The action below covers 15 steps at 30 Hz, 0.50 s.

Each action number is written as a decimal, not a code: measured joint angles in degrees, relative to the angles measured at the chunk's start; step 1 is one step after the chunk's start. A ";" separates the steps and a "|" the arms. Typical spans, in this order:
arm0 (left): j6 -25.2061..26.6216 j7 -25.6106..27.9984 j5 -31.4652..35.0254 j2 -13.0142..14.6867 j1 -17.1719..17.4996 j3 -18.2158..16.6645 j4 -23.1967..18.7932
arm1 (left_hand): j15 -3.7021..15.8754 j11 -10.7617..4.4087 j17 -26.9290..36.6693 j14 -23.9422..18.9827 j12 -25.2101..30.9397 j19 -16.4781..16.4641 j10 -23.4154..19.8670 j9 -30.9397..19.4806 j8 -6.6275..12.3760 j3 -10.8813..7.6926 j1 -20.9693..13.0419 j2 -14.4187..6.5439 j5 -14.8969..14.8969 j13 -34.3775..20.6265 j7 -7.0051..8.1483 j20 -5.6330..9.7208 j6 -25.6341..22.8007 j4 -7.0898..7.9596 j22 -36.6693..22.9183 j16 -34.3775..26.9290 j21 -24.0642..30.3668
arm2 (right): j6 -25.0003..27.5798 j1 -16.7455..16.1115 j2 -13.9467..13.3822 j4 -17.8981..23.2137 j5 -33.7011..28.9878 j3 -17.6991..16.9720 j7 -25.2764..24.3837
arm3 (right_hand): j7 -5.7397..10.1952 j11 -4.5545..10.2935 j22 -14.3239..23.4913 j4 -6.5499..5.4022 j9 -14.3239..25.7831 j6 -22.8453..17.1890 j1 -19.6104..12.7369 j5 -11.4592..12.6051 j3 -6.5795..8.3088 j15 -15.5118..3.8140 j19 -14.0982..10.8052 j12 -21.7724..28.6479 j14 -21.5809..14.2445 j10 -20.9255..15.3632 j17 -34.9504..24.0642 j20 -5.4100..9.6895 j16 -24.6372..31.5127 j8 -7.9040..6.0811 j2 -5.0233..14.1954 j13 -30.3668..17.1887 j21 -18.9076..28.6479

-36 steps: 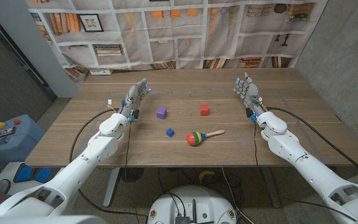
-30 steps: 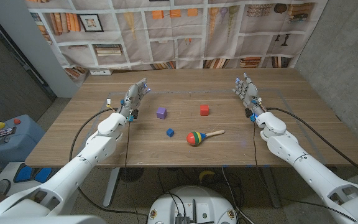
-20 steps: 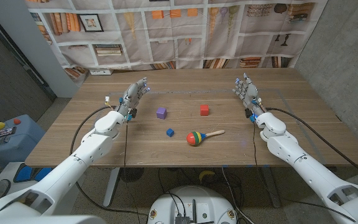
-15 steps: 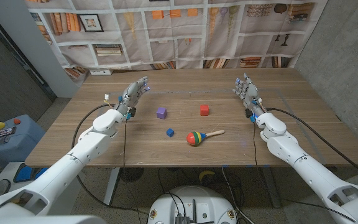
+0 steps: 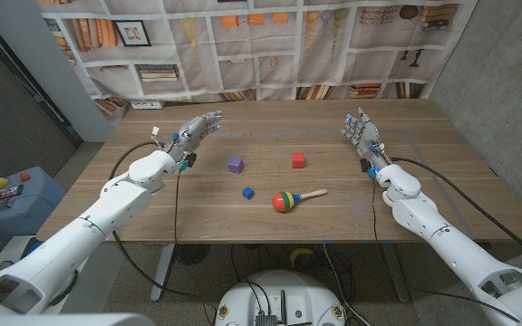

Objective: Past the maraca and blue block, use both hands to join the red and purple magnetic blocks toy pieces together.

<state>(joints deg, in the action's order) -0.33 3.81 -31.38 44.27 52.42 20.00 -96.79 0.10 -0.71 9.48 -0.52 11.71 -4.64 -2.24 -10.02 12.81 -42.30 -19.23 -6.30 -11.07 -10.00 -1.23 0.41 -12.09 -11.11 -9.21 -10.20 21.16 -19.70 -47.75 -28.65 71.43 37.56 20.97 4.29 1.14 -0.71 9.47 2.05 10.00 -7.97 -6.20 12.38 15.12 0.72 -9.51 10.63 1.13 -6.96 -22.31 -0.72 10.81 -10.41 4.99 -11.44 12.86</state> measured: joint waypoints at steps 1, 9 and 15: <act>1.15 0.09 0.30 0.83 0.00 -0.01 -1.13 | 0.00 -0.02 0.00 0.00 0.00 0.00 -0.02 0.00 0.00 0.00 -0.12 0.13 0.00 0.00 -0.01 0.00 -0.01 0.00 0.00 0.00 -0.02 | -0.08 0.14 0.00 -0.30 0.06 -0.03 0.29 | 0.00 0.00 0.00 0.00 0.00 0.00 0.00 0.00 0.00 0.00 -0.02 0.00 0.00 0.00 0.00 -0.02 0.00 0.00 0.00 0.00 0.00; 7.89 -0.12 2.18 4.93 -0.89 0.36 -6.04 | 0.12 -0.13 -0.01 -0.94 0.00 -1.13 -0.95 0.01 0.44 0.00 -2.50 1.58 0.00 -0.28 0.20 -0.51 -2.46 0.00 0.00 0.00 -1.11 | -0.44 0.66 -0.02 -1.45 0.36 -0.12 1.29 | 0.00 0.00 0.00 0.00 0.00 0.00 0.00 0.00 0.00 0.00 -0.20 0.00 0.00 0.00 0.18 -0.20 0.00 0.00 0.00 -0.01 -0.32; 12.68 -0.62 4.10 7.85 -2.32 1.29 -9.59 | -0.07 -0.44 -0.01 -1.31 0.00 -1.94 -1.26 0.01 0.44 0.00 -3.42 2.07 0.00 -0.29 0.20 -0.71 -2.46 0.00 0.01 0.00 -1.56 | -0.77 1.05 -0.01 -2.44 0.59 -0.21 2.08 | 0.32 0.00 -0.01 0.24 -0.01 -0.32 0.00 0.00 0.24 0.00 -0.22 0.00 0.00 0.00 0.26 -0.19 0.00 0.00 0.00 -0.01 -0.45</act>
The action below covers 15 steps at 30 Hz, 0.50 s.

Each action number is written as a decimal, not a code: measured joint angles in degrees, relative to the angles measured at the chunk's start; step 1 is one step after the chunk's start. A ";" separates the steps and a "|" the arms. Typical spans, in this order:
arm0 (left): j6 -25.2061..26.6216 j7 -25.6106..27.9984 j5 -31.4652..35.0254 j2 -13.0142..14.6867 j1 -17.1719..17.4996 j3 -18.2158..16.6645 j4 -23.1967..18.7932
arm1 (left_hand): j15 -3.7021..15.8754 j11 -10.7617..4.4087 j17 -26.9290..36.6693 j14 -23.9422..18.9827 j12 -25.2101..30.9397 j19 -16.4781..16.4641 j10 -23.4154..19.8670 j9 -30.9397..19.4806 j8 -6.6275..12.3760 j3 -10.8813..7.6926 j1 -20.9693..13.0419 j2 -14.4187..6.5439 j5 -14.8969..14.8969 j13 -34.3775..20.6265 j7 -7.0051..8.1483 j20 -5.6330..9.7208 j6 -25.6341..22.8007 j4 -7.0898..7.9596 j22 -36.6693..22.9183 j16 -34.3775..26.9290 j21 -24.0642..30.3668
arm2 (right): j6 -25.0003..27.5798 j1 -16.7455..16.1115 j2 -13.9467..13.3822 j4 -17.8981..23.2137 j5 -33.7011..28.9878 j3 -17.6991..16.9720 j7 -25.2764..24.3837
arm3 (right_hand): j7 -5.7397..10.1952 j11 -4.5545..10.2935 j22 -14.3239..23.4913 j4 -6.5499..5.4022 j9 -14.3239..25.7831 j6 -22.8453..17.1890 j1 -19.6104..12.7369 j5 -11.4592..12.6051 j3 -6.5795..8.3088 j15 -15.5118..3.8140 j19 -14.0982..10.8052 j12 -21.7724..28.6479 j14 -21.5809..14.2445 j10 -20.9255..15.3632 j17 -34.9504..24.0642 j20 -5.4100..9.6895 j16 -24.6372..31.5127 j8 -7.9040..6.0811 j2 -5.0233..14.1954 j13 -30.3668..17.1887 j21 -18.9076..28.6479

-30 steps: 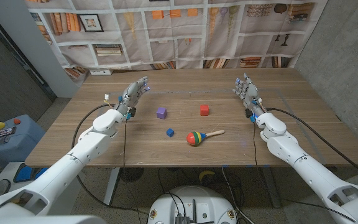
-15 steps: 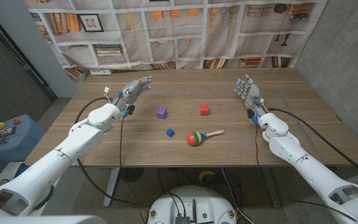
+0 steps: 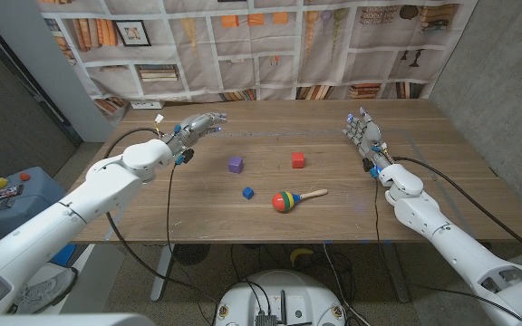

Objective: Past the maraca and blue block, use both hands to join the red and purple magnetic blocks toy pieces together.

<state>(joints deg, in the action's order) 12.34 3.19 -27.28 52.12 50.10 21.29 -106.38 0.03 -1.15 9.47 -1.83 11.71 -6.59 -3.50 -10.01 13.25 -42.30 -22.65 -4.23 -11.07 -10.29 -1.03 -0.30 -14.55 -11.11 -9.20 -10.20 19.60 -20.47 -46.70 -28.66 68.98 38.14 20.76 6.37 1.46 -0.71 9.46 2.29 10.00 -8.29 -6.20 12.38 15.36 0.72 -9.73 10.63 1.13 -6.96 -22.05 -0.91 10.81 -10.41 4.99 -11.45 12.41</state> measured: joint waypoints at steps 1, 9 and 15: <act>1.05 -0.10 0.51 0.45 -0.25 0.16 -0.58 | -0.03 -0.08 0.00 -0.02 0.00 0.00 -0.08 0.00 0.00 0.00 0.00 0.00 0.00 0.00 0.00 0.00 0.00 0.00 0.00 0.00 0.00 | -0.07 0.05 0.02 -0.16 0.05 -0.02 0.11 | 0.00 0.00 0.00 0.00 0.00 0.00 0.00 0.00 0.00 0.00 -0.20 0.00 0.00 0.00 0.00 0.19 0.00 0.00 0.00 0.00 0.00; 7.63 -1.38 4.27 4.06 -2.82 2.04 -5.30 | -0.23 -0.07 0.00 -0.64 0.00 -0.41 -0.07 -0.27 -0.39 0.00 -1.90 1.30 0.00 0.00 0.63 -0.41 0.63 0.00 0.00 0.00 -1.18 | -0.84 0.32 0.35 -1.41 0.44 -0.16 1.05 | 0.00 0.00 0.00 0.00 0.00 0.00 0.00 0.00 0.00 0.00 -0.19 0.00 0.00 0.00 0.27 0.19 0.00 0.00 0.00 0.00 0.00; 13.27 -3.61 8.45 6.41 -5.65 4.37 -8.69 | -1.10 -0.49 0.00 0.27 -0.28 0.12 0.39 -0.27 -0.84 0.00 -3.66 2.60 -0.41 0.01 1.66 -0.94 1.04 0.00 0.00 0.00 -2.55 | -1.37 0.34 0.55 -2.16 0.82 -0.40 1.58 | 0.01 0.00 0.00 0.00 -0.01 0.02 0.00 0.00 0.00 0.00 -0.20 0.00 0.00 0.00 0.53 0.18 0.00 0.00 0.00 0.20 0.00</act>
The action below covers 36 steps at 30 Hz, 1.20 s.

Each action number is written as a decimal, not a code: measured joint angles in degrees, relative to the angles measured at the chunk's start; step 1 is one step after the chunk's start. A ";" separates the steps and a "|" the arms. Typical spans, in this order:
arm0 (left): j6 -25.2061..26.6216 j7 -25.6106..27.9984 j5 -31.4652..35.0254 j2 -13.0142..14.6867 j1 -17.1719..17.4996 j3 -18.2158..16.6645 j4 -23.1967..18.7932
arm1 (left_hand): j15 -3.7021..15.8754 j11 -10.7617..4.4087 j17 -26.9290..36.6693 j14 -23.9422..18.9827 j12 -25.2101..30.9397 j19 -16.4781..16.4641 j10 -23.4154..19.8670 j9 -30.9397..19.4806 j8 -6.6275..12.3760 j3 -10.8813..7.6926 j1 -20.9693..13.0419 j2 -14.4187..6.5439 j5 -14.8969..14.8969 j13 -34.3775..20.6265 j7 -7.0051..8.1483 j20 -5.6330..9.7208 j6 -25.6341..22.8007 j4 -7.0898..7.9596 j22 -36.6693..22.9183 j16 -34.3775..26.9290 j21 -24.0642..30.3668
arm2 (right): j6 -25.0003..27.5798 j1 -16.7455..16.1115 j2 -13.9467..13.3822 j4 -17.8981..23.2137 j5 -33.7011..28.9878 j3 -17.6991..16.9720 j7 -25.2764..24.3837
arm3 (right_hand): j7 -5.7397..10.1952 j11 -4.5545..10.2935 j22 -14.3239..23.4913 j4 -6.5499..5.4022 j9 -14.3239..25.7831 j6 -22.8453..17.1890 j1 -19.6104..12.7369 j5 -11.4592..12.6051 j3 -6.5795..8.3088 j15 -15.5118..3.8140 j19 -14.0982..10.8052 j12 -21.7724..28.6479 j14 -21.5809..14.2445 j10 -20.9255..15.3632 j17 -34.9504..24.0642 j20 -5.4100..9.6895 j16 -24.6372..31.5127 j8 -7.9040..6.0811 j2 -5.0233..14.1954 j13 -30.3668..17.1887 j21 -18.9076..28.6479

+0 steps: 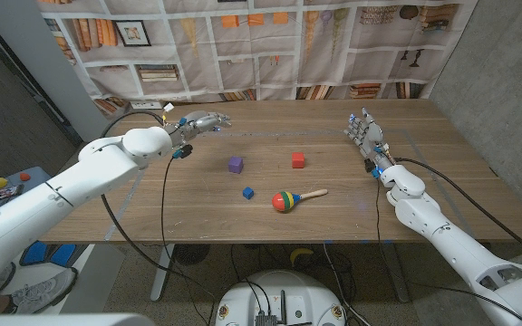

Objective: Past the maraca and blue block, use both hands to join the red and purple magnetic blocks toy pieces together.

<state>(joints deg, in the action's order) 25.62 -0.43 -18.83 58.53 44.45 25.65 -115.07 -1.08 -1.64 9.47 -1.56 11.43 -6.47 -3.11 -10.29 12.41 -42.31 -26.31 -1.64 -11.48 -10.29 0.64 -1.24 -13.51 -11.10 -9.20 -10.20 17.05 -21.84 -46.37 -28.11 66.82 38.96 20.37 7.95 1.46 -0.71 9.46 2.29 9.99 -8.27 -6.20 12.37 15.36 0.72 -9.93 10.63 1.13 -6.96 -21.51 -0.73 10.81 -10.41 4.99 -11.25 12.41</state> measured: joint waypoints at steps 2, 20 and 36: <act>1.99 -1.55 1.85 0.85 -1.69 1.45 -1.23 | 0.16 0.02 0.00 0.45 -0.19 0.23 0.61 0.00 0.00 0.00 -0.90 0.31 0.00 0.00 0.00 -0.20 0.00 0.00 0.00 0.05 -0.64 | -0.16 0.00 0.03 -0.17 0.14 -0.07 0.18 | 0.10 0.00 0.00 0.00 0.00 0.10 0.00 0.00 0.00 0.00 -0.21 0.00 0.00 0.00 0.00 -0.21 0.22 0.00 0.00 0.08 -0.10; 10.44 -16.91 19.15 3.74 -11.93 10.13 -5.55 | 0.67 -1.46 -0.01 2.83 -0.41 0.92 2.44 0.01 0.00 0.00 -4.38 2.73 -0.48 0.01 1.73 0.75 -1.13 0.00 0.00 0.27 -3.08 | -0.77 -0.73 0.16 -0.58 0.69 -0.46 0.69 | 0.10 0.00 0.00 0.00 0.00 0.11 0.00 0.00 0.00 0.00 -0.40 0.00 0.00 0.00 0.53 -0.41 0.22 0.00 0.00 0.10 -0.43; 10.80 -31.02 36.36 3.28 -19.66 18.30 -6.65 | 0.16 -1.62 0.28 6.22 -0.62 2.46 5.10 0.02 0.00 0.00 -7.38 5.12 -0.40 0.01 2.34 1.24 -1.75 0.01 -0.11 0.27 -5.20 | -0.92 -1.67 -0.02 0.30 0.97 -0.77 0.29 | 0.30 0.00 -0.01 0.17 -0.01 0.31 0.00 0.00 0.17 0.00 -0.39 0.40 0.00 0.00 0.79 -0.40 0.22 0.00 0.00 0.09 -0.77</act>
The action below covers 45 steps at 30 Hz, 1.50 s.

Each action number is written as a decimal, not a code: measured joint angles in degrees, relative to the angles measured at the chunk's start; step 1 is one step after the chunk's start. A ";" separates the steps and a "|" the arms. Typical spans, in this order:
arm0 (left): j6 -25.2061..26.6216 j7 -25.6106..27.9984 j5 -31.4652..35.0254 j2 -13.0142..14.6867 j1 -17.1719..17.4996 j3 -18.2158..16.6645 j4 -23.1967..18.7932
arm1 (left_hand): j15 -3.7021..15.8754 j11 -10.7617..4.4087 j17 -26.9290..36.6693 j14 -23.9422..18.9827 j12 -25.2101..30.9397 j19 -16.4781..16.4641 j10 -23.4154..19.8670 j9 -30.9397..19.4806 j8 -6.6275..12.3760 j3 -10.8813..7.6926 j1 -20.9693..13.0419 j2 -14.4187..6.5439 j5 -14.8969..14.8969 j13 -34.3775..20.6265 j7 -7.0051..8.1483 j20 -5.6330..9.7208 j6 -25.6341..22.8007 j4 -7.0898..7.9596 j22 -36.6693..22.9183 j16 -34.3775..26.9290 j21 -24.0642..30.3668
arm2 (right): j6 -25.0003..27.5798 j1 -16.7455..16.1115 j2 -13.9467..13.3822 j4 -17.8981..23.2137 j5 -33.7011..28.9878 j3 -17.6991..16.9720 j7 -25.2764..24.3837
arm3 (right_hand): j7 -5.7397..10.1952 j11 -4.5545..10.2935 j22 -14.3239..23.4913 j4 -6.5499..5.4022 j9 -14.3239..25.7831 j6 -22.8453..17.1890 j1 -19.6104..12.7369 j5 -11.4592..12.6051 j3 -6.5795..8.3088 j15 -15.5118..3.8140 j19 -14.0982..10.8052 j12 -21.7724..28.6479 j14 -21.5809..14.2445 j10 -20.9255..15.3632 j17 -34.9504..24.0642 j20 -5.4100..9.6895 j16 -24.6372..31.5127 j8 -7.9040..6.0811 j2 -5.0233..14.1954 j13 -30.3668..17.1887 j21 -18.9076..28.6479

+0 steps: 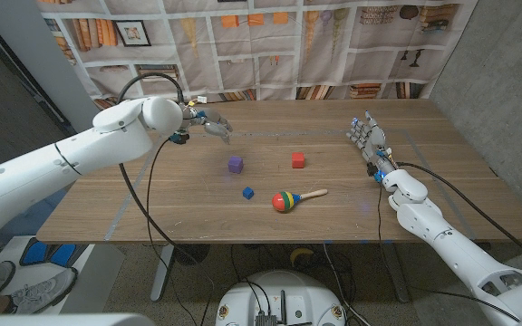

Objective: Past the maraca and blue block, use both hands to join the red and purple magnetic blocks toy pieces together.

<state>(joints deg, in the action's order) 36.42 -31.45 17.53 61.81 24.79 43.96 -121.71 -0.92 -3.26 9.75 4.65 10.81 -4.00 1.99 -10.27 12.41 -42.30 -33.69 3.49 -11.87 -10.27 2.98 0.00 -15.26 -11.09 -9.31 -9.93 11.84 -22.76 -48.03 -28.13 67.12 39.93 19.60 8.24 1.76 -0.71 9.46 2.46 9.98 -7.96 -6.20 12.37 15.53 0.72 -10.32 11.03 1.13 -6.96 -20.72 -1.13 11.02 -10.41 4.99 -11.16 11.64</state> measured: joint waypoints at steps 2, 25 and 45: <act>-0.35 -1.33 1.99 -0.04 -0.08 0.11 0.00 | -0.22 -0.11 0.00 0.39 0.00 0.22 0.30 0.00 0.00 0.20 -0.35 0.35 0.25 0.00 0.04 0.22 0.05 0.19 -0.18 0.00 -0.15 | -0.01 -0.16 -0.01 0.11 0.01 -0.04 -0.03 | 0.00 0.00 0.00 0.00 0.00 0.00 0.00 0.00 0.00 0.00 0.00 0.00 0.00 0.00 0.00 0.00 0.00 0.00 0.00 0.00 0.00; -9.27 -14.71 23.00 -5.30 -2.00 3.32 4.02 | -1.54 0.50 -0.01 4.98 -0.44 5.31 5.82 -0.29 -0.89 0.89 -4.36 3.00 1.08 0.00 0.50 -1.04 2.38 0.41 -0.17 0.00 -1.89 | 0.17 -1.18 -0.08 1.14 0.22 -0.27 -1.37 | 0.00 0.00 0.00 -0.01 0.00 0.00 0.00 0.00 -0.01 0.00 -0.54 0.00 0.00 0.00 0.27 -0.30 0.23 0.00 0.00 0.00 -0.21; -14.63 -15.77 33.78 -9.09 2.85 1.07 6.62 | -1.84 1.21 -0.02 5.28 -0.07 6.25 6.53 -0.28 -1.16 1.60 -5.56 3.72 1.29 0.01 -1.16 -1.33 3.99 0.63 -0.17 0.00 -1.62 | 0.18 -1.21 0.43 1.06 0.23 -0.35 -2.08 | 0.00 0.00 0.00 -0.01 0.00 0.00 0.01 0.00 -0.01 0.00 -0.52 0.00 0.00 0.00 0.79 -0.30 0.45 0.00 0.01 -0.01 -0.21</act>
<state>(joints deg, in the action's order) 21.79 -47.22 51.31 52.72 27.64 45.03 -115.10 -2.75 -2.05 9.74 9.94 10.74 2.25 8.52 -10.55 11.25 -40.70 -39.25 7.20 -10.58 -10.27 1.82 -1.32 -11.26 -10.46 -9.47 -9.93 10.22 -22.58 -49.24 -27.70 68.18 40.16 19.25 6.16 1.76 -0.71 9.45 2.45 9.98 -7.97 -6.19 12.37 15.52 0.72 -10.84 11.03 1.12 -6.96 -19.93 -1.43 11.47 -10.41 5.00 -11.17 11.43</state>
